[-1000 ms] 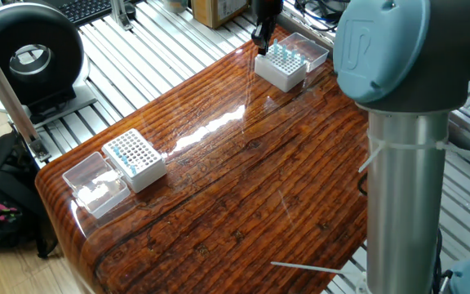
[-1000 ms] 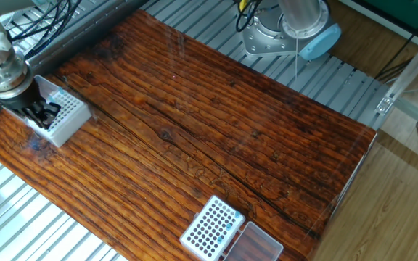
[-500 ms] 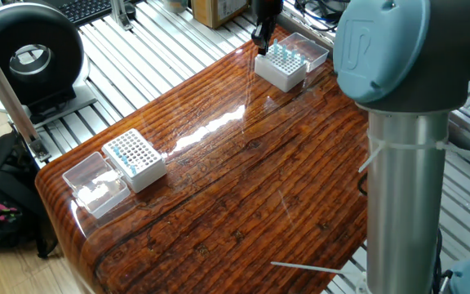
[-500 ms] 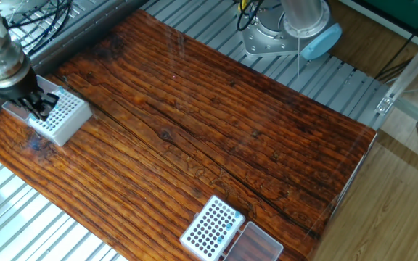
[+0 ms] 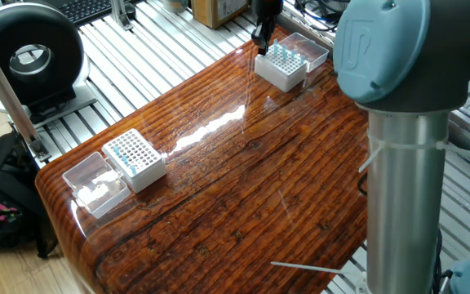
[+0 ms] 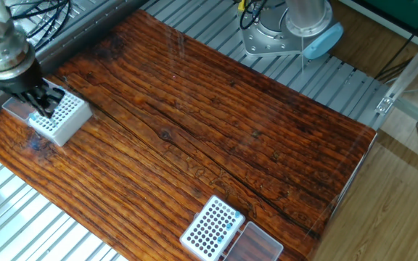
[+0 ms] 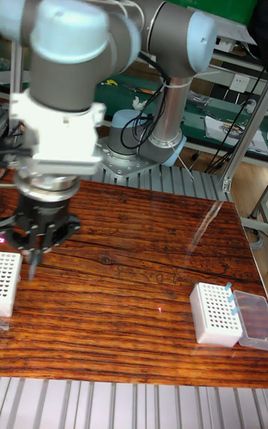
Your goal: Transfer all medium pipette tips from one holder to another
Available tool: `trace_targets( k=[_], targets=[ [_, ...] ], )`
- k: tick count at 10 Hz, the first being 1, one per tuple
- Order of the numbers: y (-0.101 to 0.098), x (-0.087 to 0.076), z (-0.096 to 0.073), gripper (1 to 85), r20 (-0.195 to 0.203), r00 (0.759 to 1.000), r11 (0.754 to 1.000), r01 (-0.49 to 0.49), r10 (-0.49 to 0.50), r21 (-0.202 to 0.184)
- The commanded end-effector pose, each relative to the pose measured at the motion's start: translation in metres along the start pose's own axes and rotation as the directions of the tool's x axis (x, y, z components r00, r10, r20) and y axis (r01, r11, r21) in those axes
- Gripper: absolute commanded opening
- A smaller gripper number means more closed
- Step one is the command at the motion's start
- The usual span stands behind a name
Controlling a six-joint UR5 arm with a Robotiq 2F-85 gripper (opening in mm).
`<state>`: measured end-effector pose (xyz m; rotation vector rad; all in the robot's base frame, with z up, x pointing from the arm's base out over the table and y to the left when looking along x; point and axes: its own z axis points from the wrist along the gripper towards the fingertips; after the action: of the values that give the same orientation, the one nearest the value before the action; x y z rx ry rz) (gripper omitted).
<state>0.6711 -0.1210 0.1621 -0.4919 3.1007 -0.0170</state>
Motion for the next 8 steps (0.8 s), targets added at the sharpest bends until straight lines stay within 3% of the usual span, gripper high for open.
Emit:
trace_targets(
  k=[1,2,3,5,6,8],
  targets=[
    [0.06,-0.014,-0.002,2.3,0.055,0.995,0.995,-0.08,0.083,-0.06],
    [0.074,-0.017,0.001,2.3,0.063,0.992,0.991,-0.106,0.111,-0.084],
    [0.074,-0.017,0.003,1.3,0.059,0.99,0.989,-0.119,0.124,-0.084],
    [0.075,-0.005,0.003,1.3,0.025,1.0,0.997,0.012,-0.01,-0.081],
    [0.053,-0.005,0.004,1.3,0.023,0.995,0.995,0.1,-0.1,0.005],
    [0.041,-0.019,0.003,1.3,0.067,0.981,0.983,0.175,-0.179,0.061]
  ],
)
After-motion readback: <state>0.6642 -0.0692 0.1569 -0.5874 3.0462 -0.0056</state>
